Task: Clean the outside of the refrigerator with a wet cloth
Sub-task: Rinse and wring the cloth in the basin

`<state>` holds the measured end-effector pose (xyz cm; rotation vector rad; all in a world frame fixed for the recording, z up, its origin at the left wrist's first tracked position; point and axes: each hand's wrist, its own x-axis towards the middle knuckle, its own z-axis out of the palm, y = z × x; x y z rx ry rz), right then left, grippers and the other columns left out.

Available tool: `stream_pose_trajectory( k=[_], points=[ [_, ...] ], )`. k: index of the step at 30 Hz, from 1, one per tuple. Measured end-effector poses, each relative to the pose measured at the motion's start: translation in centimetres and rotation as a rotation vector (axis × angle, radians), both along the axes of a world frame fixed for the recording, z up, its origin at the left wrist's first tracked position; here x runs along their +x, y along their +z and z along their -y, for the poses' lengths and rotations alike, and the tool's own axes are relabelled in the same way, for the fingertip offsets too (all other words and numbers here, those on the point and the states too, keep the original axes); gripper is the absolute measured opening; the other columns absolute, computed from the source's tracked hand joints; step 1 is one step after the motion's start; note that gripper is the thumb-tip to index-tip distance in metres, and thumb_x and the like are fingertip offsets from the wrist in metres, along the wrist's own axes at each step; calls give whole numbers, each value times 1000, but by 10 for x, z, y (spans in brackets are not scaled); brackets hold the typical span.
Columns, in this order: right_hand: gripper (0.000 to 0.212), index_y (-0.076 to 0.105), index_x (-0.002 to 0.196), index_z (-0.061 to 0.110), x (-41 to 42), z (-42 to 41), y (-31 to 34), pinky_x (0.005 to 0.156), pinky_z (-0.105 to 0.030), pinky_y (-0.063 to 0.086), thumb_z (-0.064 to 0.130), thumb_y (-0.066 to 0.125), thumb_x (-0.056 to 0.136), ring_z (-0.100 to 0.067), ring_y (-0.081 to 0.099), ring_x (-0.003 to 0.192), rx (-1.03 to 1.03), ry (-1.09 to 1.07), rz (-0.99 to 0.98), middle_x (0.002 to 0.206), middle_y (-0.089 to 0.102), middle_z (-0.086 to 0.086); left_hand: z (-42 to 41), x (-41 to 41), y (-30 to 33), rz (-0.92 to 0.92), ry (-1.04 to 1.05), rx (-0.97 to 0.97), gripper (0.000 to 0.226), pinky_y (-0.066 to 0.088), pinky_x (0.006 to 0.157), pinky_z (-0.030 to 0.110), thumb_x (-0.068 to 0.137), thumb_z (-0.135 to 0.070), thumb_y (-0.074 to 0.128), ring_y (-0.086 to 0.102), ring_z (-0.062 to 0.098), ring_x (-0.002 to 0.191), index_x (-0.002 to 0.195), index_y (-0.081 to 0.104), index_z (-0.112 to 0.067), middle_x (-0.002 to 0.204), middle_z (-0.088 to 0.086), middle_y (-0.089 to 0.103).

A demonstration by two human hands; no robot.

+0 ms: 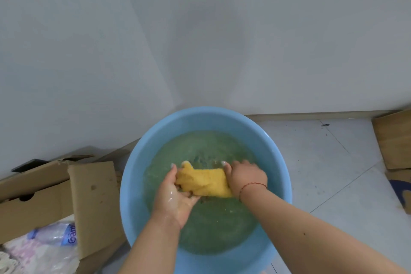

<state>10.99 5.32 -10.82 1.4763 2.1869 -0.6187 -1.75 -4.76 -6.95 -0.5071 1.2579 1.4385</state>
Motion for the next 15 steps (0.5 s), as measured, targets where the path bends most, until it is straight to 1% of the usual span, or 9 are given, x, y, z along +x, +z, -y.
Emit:
stream_pose_trajectory(
  k=[1, 3, 6, 7, 8, 10, 12, 14, 15],
  points=[
    [62, 54, 119, 22, 9, 2, -8, 92, -41, 37, 59, 11, 96, -26, 49, 112, 2, 65, 80, 119, 54, -6, 6, -5, -3, -57, -39, -24, 28, 48, 91, 51, 101, -32, 47, 65, 33, 103, 119, 61, -16, 115, 7, 64],
    [67, 46, 128, 20, 23, 12, -25, 102, -45, 23, 66, 13, 92, -27, 39, 123, -25, 209, 163, 129, 47, -7, 17, -18, -14, -289, -253, -134, 42, 42, 102, 51, 98, -20, 52, 53, 37, 121, 139, 46, -30, 130, 0, 51],
    [57, 46, 127, 21, 25, 26, -33, 107, -49, 14, 63, 33, 90, -27, 42, 124, -145, 294, 271, 126, 52, -6, 28, -21, -30, -907, -794, -285, 64, 41, 104, 33, 83, -9, 61, 50, 20, 127, 138, 44, -37, 134, -5, 48],
    [48, 50, 123, 21, 19, 26, -29, 108, -48, 16, 54, 40, 90, -27, 47, 120, -194, 310, 301, 121, 57, -6, 29, -18, -30, -1048, -942, -261, 68, 38, 105, 26, 80, -5, 62, 48, 16, 129, 140, 44, -33, 136, -6, 47],
    [41, 54, 121, 21, 12, 24, -22, 110, -48, 19, 47, 44, 91, -27, 52, 116, -229, 361, 307, 116, 61, -4, 27, -17, -30, -1105, -1066, -207, 73, 33, 106, 21, 79, -1, 64, 44, 13, 132, 143, 42, -31, 140, -7, 45],
    [40, 55, 122, 20, -4, 18, -3, 110, -46, 26, 43, 50, 91, -25, 56, 110, -254, 518, 245, 111, 64, -2, 23, -17, -36, -1137, -1240, -47, 83, 25, 109, 15, 76, -1, 70, 35, 6, 137, 147, 36, -29, 144, -10, 41],
    [39, 57, 123, 24, -21, 8, 30, 104, -38, 37, 42, 55, 88, -22, 60, 103, -229, 641, 91, 107, 66, 0, 16, -16, -34, -1102, -1351, 90, 83, 26, 105, 8, 72, -4, 78, 37, -4, 129, 143, 43, -25, 137, -13, 45],
    [29, 63, 110, 27, -32, -8, 71, 82, -26, 49, 40, 63, 83, -17, 66, 88, -280, 633, -108, 96, 71, 1, 10, -12, -29, -906, -1264, 161, 58, 42, 88, 6, 67, 1, 84, 55, -10, 102, 118, 62, -16, 111, -8, 65],
    [22, 65, 101, 26, -34, -18, 89, 73, -25, 52, 36, 68, 81, -15, 67, 82, -347, 578, -209, 91, 72, 2, 8, -9, -23, -791, -1151, 159, 43, 49, 77, 11, 67, 4, 84, 62, -4, 88, 103, 66, -13, 94, -5, 69]
  ],
)
